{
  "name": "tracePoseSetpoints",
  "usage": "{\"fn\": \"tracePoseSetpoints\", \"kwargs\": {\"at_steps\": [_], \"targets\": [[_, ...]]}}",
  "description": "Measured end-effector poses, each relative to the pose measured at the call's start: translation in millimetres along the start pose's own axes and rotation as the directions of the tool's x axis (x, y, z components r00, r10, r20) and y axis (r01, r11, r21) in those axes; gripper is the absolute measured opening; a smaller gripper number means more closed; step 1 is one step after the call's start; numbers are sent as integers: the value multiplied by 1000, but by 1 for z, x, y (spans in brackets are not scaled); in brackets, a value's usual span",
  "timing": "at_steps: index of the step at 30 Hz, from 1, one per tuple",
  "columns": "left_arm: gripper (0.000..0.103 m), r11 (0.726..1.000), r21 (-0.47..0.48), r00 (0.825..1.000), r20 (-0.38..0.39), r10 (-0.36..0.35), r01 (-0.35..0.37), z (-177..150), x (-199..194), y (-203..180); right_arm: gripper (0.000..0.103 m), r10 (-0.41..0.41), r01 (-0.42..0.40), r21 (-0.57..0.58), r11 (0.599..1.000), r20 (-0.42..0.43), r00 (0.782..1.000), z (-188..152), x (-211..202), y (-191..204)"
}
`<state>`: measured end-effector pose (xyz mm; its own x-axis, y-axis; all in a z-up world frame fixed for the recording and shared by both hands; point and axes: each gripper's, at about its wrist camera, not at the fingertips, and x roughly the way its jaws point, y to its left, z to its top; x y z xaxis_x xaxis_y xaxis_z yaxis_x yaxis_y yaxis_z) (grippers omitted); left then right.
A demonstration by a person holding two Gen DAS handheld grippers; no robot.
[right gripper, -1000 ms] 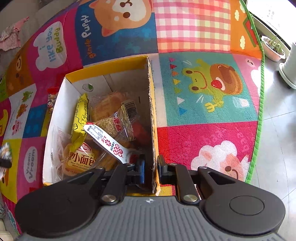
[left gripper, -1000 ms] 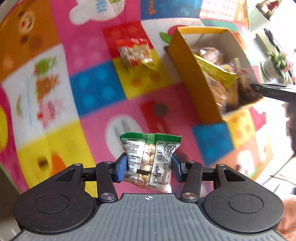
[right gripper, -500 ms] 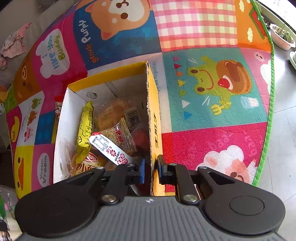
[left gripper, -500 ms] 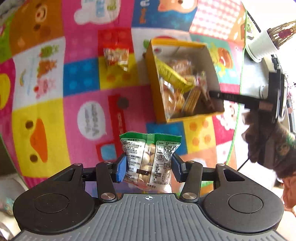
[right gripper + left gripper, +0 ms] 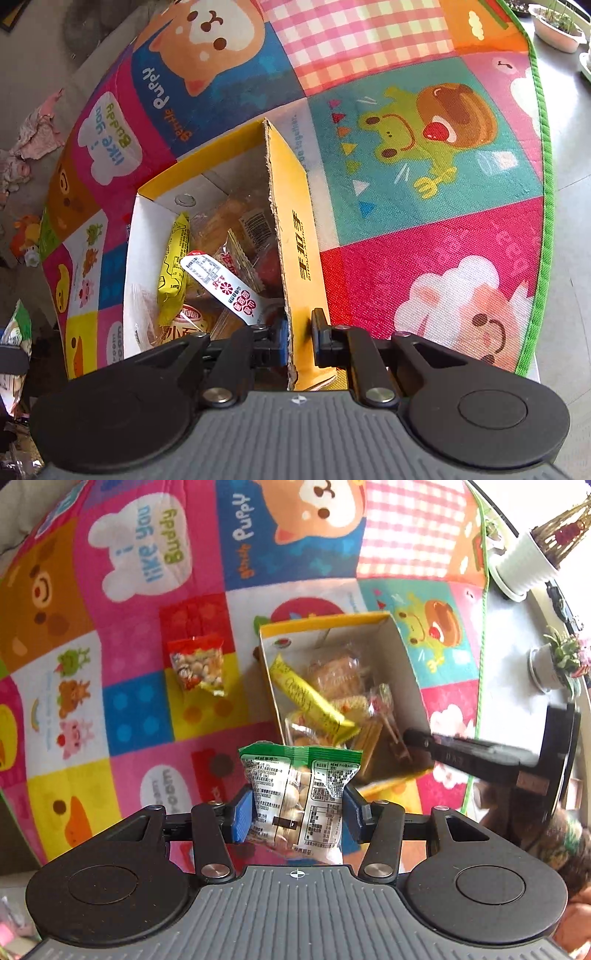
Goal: Organize objects
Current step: 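Carry the green-topped bag over the box and release it inside, then move the left gripper to the red-topped cartoon biscuit bag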
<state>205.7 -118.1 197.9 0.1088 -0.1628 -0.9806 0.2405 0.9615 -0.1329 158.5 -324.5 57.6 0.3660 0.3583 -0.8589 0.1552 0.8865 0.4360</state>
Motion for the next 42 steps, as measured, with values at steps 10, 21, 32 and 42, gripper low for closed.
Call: {"fn": "tracePoseSetpoints", "kwargs": {"at_steps": [10, 21, 32, 42], "targets": [[54, 1000, 10, 998, 59, 5, -6, 44, -5, -12, 12, -8, 8, 3, 1000, 4, 1000, -3, -1, 0], [55, 992, -60, 980, 172, -96, 108, 74, -14, -27, 13, 5, -5, 12, 1000, 0, 1000, -3, -1, -3], [54, 992, -81, 984, 159, -81, 95, 64, -3, 1, 13, -29, 29, -2, 1000, -6, 1000, -1, 4, 3], [54, 880, -470, 991, -135, 9, -72, -8, 76, 127, 13, -92, 92, -26, 995, -12, 996, 0, 5, 12]]}}
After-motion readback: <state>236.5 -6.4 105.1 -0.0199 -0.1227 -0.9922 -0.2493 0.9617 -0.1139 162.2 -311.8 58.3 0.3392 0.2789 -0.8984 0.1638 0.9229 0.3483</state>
